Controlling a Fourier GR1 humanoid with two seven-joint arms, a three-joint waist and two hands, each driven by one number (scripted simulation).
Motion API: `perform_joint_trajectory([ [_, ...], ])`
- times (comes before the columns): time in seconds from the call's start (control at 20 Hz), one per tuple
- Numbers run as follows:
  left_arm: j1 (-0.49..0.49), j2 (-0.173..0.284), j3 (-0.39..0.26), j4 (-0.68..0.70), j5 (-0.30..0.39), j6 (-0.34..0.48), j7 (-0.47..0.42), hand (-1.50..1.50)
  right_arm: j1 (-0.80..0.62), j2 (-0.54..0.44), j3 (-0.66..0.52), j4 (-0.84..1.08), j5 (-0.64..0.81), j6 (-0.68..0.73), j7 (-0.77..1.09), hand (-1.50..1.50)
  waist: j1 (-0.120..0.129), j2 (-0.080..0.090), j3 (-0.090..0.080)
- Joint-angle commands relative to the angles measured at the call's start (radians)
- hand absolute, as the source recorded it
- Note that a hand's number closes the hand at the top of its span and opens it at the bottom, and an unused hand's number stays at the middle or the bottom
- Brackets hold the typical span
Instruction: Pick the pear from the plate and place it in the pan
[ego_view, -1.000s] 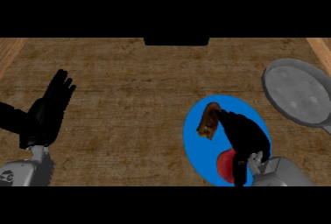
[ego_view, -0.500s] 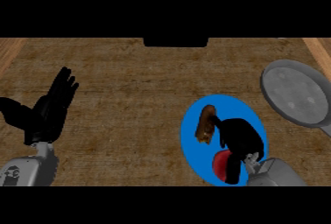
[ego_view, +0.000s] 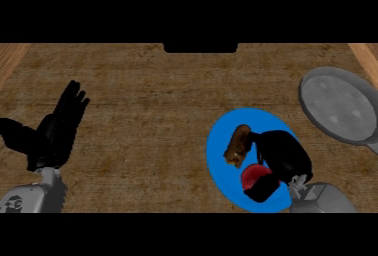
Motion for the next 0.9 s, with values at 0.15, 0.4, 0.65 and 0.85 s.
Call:
perform_joint_trajectory([
  [0.15,-0.02,0.017,0.021,-0.028,0.0,-0.013,0.047,0.0,0.104,-0.015,0.013,-0.121,0.064,-0.068,-0.108,1.5,0.001,0.005,0.004],
  [0.4,-0.03,-0.012,0.001,-0.031,-0.017,0.021,0.046,0.0,0.032,-0.165,-0.088,-0.378,0.126,-0.075,-0.103,1.5,-0.015,-0.003,0.004],
  [0.65,0.048,-0.028,-0.011,-0.022,-0.018,-0.01,-0.02,0.0,-0.019,-0.124,-0.119,-0.567,0.174,-0.028,0.012,1.5,-0.002,0.001,0.003],
  [0.85,-0.027,-0.016,0.012,0.034,-0.02,-0.015,-0.017,0.0,-0.082,-0.139,-0.302,-0.602,0.032,0.111,-0.006,1.5,-0.001,0.006,0.004],
])
